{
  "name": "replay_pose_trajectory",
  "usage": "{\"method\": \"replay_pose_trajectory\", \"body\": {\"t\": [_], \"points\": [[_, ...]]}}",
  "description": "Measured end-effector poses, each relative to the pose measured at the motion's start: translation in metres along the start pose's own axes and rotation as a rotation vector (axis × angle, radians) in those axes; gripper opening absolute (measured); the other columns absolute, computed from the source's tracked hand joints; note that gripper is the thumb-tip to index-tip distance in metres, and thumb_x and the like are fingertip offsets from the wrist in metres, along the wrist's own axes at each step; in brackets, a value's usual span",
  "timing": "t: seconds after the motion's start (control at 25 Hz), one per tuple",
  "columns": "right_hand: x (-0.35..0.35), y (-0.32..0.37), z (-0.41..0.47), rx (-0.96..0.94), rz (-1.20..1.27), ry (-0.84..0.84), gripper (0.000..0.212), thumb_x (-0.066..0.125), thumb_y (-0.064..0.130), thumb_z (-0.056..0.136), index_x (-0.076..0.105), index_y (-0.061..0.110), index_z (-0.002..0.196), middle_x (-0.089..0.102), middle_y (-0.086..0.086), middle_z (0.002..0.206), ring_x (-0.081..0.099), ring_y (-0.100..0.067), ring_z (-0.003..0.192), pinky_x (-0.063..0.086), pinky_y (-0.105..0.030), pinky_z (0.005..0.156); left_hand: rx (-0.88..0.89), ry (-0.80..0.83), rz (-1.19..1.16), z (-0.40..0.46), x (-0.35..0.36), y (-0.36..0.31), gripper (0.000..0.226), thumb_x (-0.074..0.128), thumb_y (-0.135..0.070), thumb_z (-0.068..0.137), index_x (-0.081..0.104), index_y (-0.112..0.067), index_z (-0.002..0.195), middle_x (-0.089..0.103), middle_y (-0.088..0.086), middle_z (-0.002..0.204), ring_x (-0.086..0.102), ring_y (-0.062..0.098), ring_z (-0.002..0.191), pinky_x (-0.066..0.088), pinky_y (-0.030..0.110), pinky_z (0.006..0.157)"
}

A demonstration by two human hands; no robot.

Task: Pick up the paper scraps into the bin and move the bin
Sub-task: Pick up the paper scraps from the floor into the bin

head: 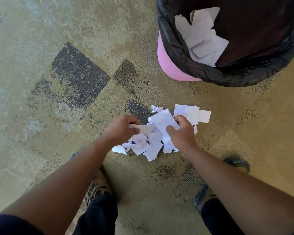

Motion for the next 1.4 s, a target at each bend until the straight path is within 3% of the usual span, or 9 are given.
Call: {"method": "replay_pose_trajectory", "body": {"t": [0.28, 0.48, 0.56, 0.72, 0.8, 0.92, 1.12, 1.28, 1.4], "points": [[0.001, 0.0, 0.005, 0.027, 0.11, 0.128, 0.012, 0.065, 0.02, 0.097, 0.071, 0.026, 0.106, 0.077, 0.001, 0.099, 0.064, -0.014, 0.08, 0.053, -0.034, 0.072, -0.137, 0.036, -0.508, -0.008, -0.025, -0.008, 0.014, 0.084, -0.017, 0.082, 0.071, -0.015, 0.087, 0.07, -0.001, 0.069, 0.057, 0.014, 0.055, 0.044, 0.023, 0.049], [0.014, 0.011, -0.006, 0.221, 0.381, 0.259, 0.021, 0.052, 0.017, 0.105, 0.072, 0.02, 0.107, 0.072, -0.003, 0.092, 0.062, -0.018, 0.081, 0.054, -0.034, 0.072, -0.15, -0.009, -0.706, -0.003, -0.004, -0.025, 0.019, 0.082, -0.011, 0.083, 0.064, -0.009, 0.084, 0.071, -0.005, 0.092, 0.066, 0.019, 0.072, 0.055, 0.035, 0.064], [0.014, 0.009, -0.01, 0.32, 0.49, 0.279, 0.02, 0.051, 0.019, 0.104, 0.071, 0.022, 0.104, 0.072, -0.002, 0.091, 0.063, -0.021, 0.085, 0.055, -0.038, 0.076, -0.178, 0.0, -0.781, -0.002, 0.001, -0.026, 0.019, 0.079, -0.012, 0.087, 0.061, -0.013, 0.083, 0.071, -0.002, 0.081, 0.065, 0.018, 0.062, 0.054, 0.031, 0.053], [0.012, 0.007, -0.011, 0.33, 0.587, 0.321, 0.041, 0.05, 0.057, 0.099, 0.07, 0.026, 0.117, 0.077, -0.002, 0.107, 0.071, -0.021, 0.1, 0.055, -0.045, 0.089, -0.167, -0.076, -0.705, -0.003, 0.009, -0.028, 0.024, 0.081, -0.013, 0.086, 0.057, -0.015, 0.083, 0.067, 0.005, 0.073, 0.06, 0.017, 0.054, 0.048, 0.027, 0.047], [0.012, 0.007, -0.01, 0.261, 0.552, 0.305, 0.029, 0.067, 0.043, 0.094, 0.066, 0.028, 0.119, 0.074, 0.0, 0.111, 0.069, -0.023, 0.106, 0.055, -0.044, 0.09, -0.157, -0.168, -0.733, -0.005, 0.009, -0.031, 0.024, 0.081, -0.009, 0.086, 0.058, -0.017, 0.088, 0.069, 0.005, 0.078, 0.062, 0.015, 0.056, 0.049, 0.026, 0.045], [0.016, 0.005, -0.009, 0.244, 0.514, 0.26, 0.045, 0.077, 0.01, 0.088, 0.056, 0.03, 0.123, 0.069, -0.004, 0.121, 0.069, -0.027, 0.112, 0.056, -0.052, 0.097, -0.168, -0.231, -0.913, -0.006, 0.009, -0.033, 0.026, 0.077, -0.003, 0.087, 0.064, -0.019, 0.102, 0.073, 0.009, 0.096, 0.069, 0.023, 0.072, 0.05, 0.026, 0.048], [0.018, 0.006, -0.011, 0.257, 0.528, 0.156, 0.055, 0.075, -0.001, 0.088, 0.052, 0.019, 0.135, 0.062, -0.01, 0.129, 0.07, -0.024, 0.103, 0.061, -0.027, 0.071, -0.229, -0.314, -1.036, -0.008, 0.01, -0.035, 0.018, 0.071, -0.003, 0.092, 0.059, -0.015, 0.089, 0.071, 0.005, 0.08, 0.066, 0.019, 0.059, 0.047, 0.023, 0.043], [0.017, 0.005, -0.016, 0.217, 0.382, 0.099, 0.047, 0.069, 0.003, 0.093, 0.054, 0.026, 0.131, 0.05, -0.01, 0.131, 0.062, -0.027, 0.112, 0.064, -0.033, 0.075, -0.34, -0.437, -1.311, -0.005, -0.002, -0.028, 0.018, 0.069, -0.002, 0.094, 0.057, -0.015, 0.095, 0.072, 0.005, 0.09, 0.067, 0.024, 0.079, 0.051, 0.047, 0.082], [0.018, 0.015, -0.024, 0.107, 0.204, 0.112, 0.03, 0.056, 0.002, 0.096, 0.056, 0.03, 0.107, 0.057, -0.004, 0.122, 0.061, -0.021, 0.098, 0.064, -0.035, 0.075, -0.345, -0.399, -1.388, -0.008, 0.0, -0.036, 0.017, 0.066, -0.003, 0.096, 0.055, -0.015, 0.094, 0.071, 0.007, 0.093, 0.066, 0.024, 0.08, 0.048, 0.053, 0.086]]}}
Point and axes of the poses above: each hand's wrist, its own z-axis towards the middle knuckle, its own x-axis out of the palm, y = z × x, the point moved 3 cm from there along z, towards the middle knuckle
